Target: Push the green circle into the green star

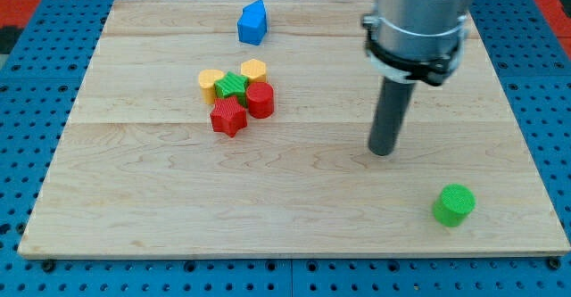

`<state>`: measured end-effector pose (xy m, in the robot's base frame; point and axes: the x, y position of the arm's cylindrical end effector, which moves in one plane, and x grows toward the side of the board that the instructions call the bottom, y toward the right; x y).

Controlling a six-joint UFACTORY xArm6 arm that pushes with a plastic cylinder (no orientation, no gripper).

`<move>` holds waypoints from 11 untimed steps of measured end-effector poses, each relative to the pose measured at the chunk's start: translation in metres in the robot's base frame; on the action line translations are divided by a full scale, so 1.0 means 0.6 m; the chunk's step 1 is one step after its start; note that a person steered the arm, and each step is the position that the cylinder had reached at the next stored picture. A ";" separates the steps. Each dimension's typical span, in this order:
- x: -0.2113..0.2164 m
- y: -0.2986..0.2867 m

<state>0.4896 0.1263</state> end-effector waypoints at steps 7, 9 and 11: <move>0.137 0.013; 0.037 -0.208; 0.025 -0.361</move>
<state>0.5043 -0.0905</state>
